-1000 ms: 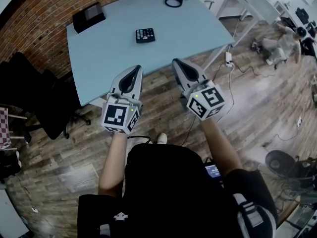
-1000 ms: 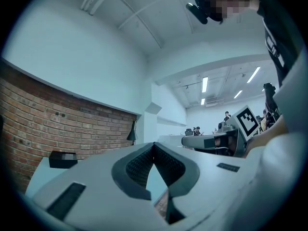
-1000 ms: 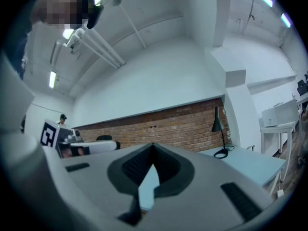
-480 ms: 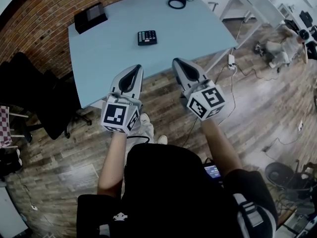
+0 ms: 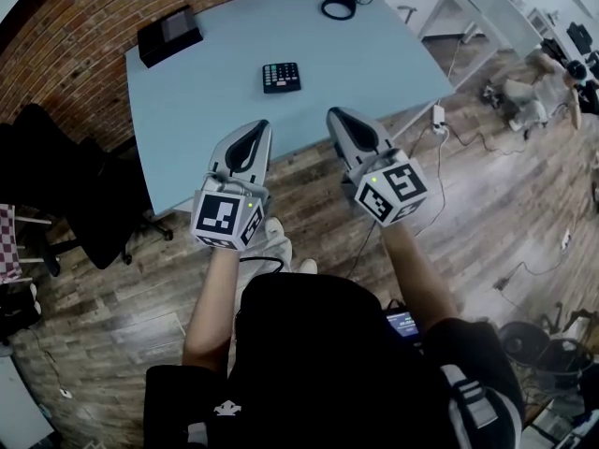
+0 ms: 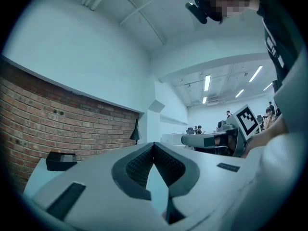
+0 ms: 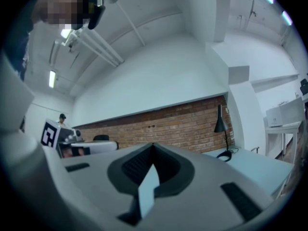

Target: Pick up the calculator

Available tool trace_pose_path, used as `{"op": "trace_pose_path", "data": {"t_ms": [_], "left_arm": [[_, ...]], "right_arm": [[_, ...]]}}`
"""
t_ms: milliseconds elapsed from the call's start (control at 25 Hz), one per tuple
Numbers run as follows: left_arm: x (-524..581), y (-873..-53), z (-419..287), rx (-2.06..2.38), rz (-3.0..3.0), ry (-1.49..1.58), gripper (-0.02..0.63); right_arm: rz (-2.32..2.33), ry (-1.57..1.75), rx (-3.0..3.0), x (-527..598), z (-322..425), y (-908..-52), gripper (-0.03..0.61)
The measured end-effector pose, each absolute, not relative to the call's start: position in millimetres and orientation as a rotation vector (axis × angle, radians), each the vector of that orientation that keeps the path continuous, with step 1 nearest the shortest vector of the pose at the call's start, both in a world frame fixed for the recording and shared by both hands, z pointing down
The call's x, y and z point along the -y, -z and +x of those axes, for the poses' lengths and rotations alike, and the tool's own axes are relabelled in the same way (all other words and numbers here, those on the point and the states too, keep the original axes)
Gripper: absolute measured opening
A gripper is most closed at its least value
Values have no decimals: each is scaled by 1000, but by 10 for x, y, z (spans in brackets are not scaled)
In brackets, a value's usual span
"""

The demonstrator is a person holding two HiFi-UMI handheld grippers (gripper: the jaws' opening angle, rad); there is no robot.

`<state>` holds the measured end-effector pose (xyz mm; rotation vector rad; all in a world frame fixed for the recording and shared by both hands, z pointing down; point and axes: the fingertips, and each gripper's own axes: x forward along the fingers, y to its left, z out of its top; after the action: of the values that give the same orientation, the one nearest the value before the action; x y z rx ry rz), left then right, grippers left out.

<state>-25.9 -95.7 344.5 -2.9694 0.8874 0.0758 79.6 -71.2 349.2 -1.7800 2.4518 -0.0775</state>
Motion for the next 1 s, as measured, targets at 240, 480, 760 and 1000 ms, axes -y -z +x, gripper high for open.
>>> {"op": "trace_pose_path", "data": {"t_ms": [240, 480, 760, 1000], "left_arm": [[1232, -3501, -234, -881, -2988, -76, 5], [1596, -3523, -158, -881, -2999, -80, 3], [1887, -3490, -35, -833, -3014, -85, 5], [2104, -3454, -2, -805, -3007, -83, 3]], "right_arm": [[-1806, 92, -2448, 960, 836, -3553, 3], [-1848, 86, -2425, 1234, 996, -3523, 3], [-1899, 87, -2374, 1504, 1176, -3453, 3], [-1919, 72, -2358, 1646, 1191, -3408, 3]]}}
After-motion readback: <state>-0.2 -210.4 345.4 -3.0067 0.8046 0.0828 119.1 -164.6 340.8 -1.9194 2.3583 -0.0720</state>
